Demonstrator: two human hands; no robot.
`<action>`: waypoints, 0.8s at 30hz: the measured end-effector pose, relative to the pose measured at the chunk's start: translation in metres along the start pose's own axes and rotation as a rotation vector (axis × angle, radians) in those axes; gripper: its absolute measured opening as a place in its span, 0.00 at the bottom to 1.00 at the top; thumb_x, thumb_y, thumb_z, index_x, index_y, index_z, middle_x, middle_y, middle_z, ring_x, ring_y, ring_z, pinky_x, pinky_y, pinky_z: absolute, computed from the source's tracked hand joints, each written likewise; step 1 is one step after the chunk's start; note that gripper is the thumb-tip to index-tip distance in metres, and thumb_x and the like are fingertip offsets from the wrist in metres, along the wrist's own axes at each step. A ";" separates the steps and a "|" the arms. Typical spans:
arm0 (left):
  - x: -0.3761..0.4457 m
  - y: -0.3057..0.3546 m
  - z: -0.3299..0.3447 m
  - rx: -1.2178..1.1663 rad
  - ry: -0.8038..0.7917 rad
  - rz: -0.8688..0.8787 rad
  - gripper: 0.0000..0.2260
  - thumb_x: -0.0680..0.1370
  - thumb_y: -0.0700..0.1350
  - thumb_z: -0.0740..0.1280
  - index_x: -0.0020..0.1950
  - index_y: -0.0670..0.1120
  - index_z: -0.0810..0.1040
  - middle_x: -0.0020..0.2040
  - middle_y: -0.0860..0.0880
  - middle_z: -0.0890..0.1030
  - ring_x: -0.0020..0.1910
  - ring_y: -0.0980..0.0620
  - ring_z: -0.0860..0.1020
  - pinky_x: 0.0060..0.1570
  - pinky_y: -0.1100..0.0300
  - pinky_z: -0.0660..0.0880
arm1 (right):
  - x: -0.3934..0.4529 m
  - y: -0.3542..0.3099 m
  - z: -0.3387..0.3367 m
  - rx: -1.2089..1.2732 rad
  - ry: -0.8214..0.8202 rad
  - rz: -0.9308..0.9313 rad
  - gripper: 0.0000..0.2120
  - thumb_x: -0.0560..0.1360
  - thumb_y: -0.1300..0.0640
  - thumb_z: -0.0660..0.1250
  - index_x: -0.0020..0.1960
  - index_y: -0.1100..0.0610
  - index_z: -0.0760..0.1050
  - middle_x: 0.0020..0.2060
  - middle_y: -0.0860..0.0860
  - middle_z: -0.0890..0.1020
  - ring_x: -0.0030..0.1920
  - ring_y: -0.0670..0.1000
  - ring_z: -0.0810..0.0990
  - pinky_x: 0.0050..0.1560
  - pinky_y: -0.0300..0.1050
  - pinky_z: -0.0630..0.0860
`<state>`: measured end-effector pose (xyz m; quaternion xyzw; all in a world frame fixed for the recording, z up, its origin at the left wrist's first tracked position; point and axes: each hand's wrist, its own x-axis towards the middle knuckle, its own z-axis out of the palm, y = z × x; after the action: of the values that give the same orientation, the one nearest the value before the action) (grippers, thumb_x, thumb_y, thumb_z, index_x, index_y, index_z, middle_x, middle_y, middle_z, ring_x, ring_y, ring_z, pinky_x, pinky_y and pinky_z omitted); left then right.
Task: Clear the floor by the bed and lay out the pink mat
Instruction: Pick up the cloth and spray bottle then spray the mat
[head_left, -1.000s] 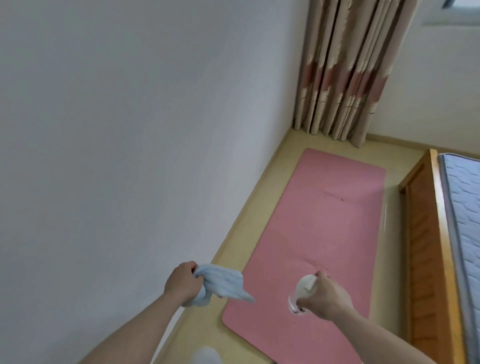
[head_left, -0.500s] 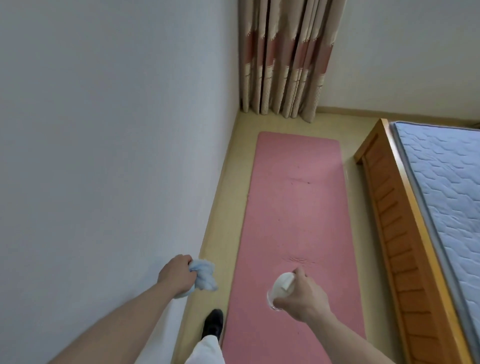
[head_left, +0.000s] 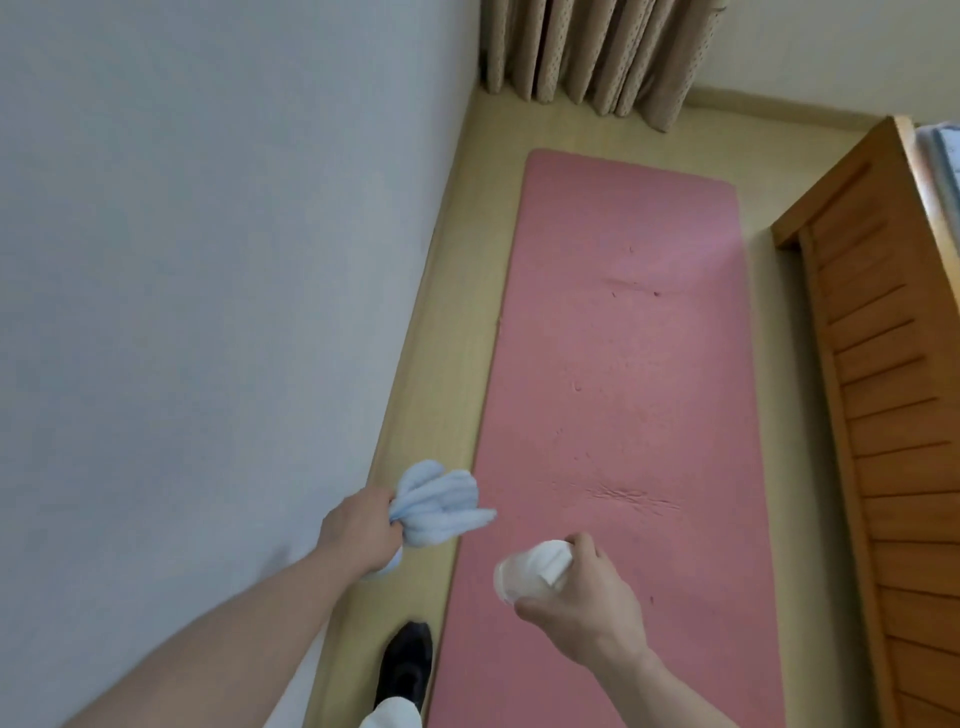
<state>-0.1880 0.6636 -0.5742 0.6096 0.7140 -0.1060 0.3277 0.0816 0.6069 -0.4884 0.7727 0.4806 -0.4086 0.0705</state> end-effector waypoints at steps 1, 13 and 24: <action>0.020 -0.004 0.017 -0.003 0.018 -0.004 0.03 0.75 0.48 0.61 0.46 0.53 0.74 0.43 0.55 0.77 0.42 0.50 0.76 0.41 0.57 0.74 | 0.019 0.005 0.015 -0.002 -0.008 -0.001 0.31 0.58 0.39 0.72 0.57 0.46 0.65 0.51 0.42 0.75 0.47 0.51 0.80 0.44 0.46 0.74; 0.182 0.016 0.067 -0.037 0.310 0.055 0.07 0.77 0.49 0.62 0.49 0.47 0.74 0.49 0.48 0.79 0.47 0.42 0.79 0.44 0.52 0.76 | 0.145 0.058 0.117 -0.050 -0.046 0.062 0.38 0.58 0.39 0.73 0.65 0.46 0.66 0.55 0.44 0.75 0.51 0.52 0.81 0.46 0.46 0.75; 0.248 0.047 0.055 0.083 0.260 -0.049 0.08 0.79 0.47 0.59 0.50 0.50 0.79 0.47 0.48 0.82 0.43 0.44 0.78 0.41 0.56 0.71 | 0.198 0.033 0.139 -0.005 -0.019 0.012 0.37 0.58 0.39 0.72 0.64 0.46 0.65 0.56 0.44 0.75 0.50 0.53 0.80 0.46 0.46 0.74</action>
<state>-0.1362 0.8428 -0.7522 0.6137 0.7600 -0.0636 0.2042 0.0700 0.6553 -0.7277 0.7714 0.4765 -0.4142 0.0795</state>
